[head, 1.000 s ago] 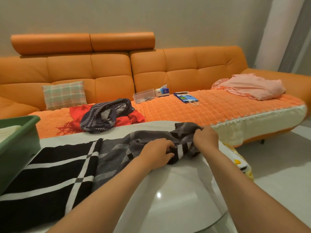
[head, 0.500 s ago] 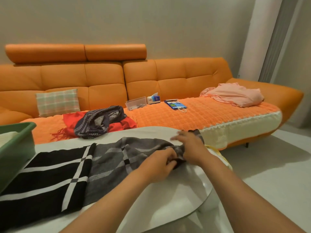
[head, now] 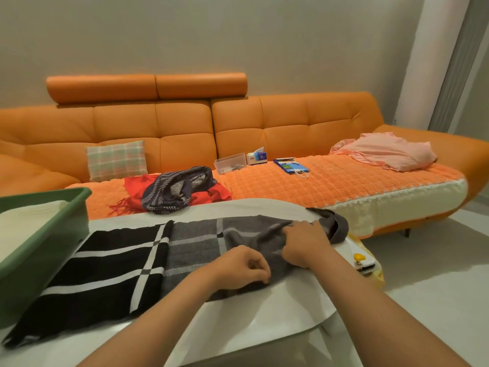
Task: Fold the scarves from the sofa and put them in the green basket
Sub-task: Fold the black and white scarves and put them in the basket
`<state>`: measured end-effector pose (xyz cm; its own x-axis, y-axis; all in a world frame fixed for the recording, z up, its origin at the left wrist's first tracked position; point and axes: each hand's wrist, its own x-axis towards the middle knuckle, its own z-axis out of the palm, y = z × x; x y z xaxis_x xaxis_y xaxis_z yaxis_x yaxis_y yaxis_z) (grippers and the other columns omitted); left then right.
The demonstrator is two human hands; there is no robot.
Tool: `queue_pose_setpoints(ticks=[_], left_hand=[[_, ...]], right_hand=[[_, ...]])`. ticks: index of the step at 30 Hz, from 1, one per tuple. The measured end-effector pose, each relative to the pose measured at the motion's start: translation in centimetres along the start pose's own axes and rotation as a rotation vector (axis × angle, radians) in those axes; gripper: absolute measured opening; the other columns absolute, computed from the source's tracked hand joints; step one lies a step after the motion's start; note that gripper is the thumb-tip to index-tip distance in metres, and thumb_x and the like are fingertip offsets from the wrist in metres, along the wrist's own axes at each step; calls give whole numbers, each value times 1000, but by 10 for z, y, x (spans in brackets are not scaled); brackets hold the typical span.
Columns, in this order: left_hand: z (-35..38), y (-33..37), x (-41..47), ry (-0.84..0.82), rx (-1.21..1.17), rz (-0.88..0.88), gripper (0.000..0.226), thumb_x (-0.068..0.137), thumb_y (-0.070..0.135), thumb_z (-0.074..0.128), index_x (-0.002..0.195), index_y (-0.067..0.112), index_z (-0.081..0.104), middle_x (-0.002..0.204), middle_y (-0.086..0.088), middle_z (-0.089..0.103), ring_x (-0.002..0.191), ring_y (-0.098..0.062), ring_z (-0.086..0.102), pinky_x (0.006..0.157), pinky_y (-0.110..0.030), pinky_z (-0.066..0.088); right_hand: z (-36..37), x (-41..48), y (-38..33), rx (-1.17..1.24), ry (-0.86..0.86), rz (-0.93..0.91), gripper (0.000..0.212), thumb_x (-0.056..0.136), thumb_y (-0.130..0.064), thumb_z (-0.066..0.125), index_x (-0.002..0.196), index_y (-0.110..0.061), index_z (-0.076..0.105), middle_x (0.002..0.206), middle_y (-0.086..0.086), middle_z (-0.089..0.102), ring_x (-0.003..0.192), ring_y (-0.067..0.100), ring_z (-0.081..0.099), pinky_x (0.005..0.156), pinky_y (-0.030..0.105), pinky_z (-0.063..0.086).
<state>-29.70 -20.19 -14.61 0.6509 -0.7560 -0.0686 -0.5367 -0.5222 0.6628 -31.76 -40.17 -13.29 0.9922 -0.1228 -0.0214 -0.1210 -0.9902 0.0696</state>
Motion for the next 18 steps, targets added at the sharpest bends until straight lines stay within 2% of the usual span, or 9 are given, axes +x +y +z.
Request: queue_pose_setpoints(ticks=[1, 3, 5, 6, 8, 10, 12, 15, 18], left_hand=[[-1, -1, 0, 37, -66, -13, 10, 95, 23, 62, 93, 24, 71, 88, 9, 74, 80, -3, 69, 75, -20, 55], [-6, -11, 2, 275, -71, -27, 18, 95, 17, 59, 88, 31, 67, 89, 10, 72, 84, -7, 68, 78, -28, 55], [-13, -30, 4, 518, 236, -48, 19, 94, 20, 55, 95, 37, 65, 104, 15, 67, 101, -11, 61, 88, -33, 50], [-14, -41, 3, 514, 424, -82, 20, 95, 29, 54, 110, 40, 63, 121, 13, 62, 116, -16, 54, 97, -36, 45], [-13, -61, -2, 231, 585, -262, 50, 97, 57, 43, 145, 45, 36, 158, 4, 29, 146, -25, 22, 118, -46, 21], [-6, -73, -7, 14, 556, -345, 72, 90, 76, 29, 153, 51, 4, 166, 4, -7, 152, -26, -10, 121, -52, -4], [-5, -77, -10, -27, 539, -298, 77, 84, 84, 29, 150, 58, -1, 164, 6, -16, 150, -25, -20, 119, -54, -12], [-15, -73, -15, -7, 404, -229, 64, 88, 75, 40, 147, 58, 22, 166, 8, 2, 152, -22, -7, 121, -54, -6], [-29, -73, -27, 288, 238, -145, 37, 100, 42, 46, 137, 42, 52, 150, 10, 44, 141, -13, 36, 118, -45, 27]], right_hand=[[0, 3, -5, 105, 13, -55, 52, 89, -37, 43, 140, -31, 50, 145, 4, 49, 134, 28, 42, 114, 49, 26], [2, 6, -14, 279, -77, -143, 62, 89, -39, 37, 150, -39, 35, 161, 2, 30, 145, 26, 30, 118, 49, 24], [10, 9, -19, 318, -211, -115, 60, 96, -49, 32, 155, -44, 19, 167, 1, 12, 151, 27, 17, 120, 53, 19], [16, 9, -19, 274, -254, -77, 61, 97, -57, 29, 156, -46, 12, 167, 1, 5, 152, 28, 12, 120, 57, 17], [25, 12, -14, 145, -294, 16, 66, 97, -66, 23, 157, -45, 4, 168, 2, -2, 153, 32, 5, 117, 66, 12], [26, 16, -10, 77, -298, 100, 65, 98, -61, 19, 158, -41, 4, 167, 7, 2, 152, 36, 8, 115, 70, 8], [21, 21, -17, -8, -229, 134, 64, 98, -53, 17, 158, -33, 14, 164, 14, 16, 147, 40, 20, 115, 69, 7], [18, 23, -41, -24, -51, 63, 62, 99, -46, 20, 156, -22, 23, 162, 17, 18, 147, 39, 17, 116, 64, 9], [17, 23, -74, 146, -14, -166, 61, 102, -51, 27, 159, -33, 14, 167, 9, 2, 154, 28, 1, 122, 54, 5]])
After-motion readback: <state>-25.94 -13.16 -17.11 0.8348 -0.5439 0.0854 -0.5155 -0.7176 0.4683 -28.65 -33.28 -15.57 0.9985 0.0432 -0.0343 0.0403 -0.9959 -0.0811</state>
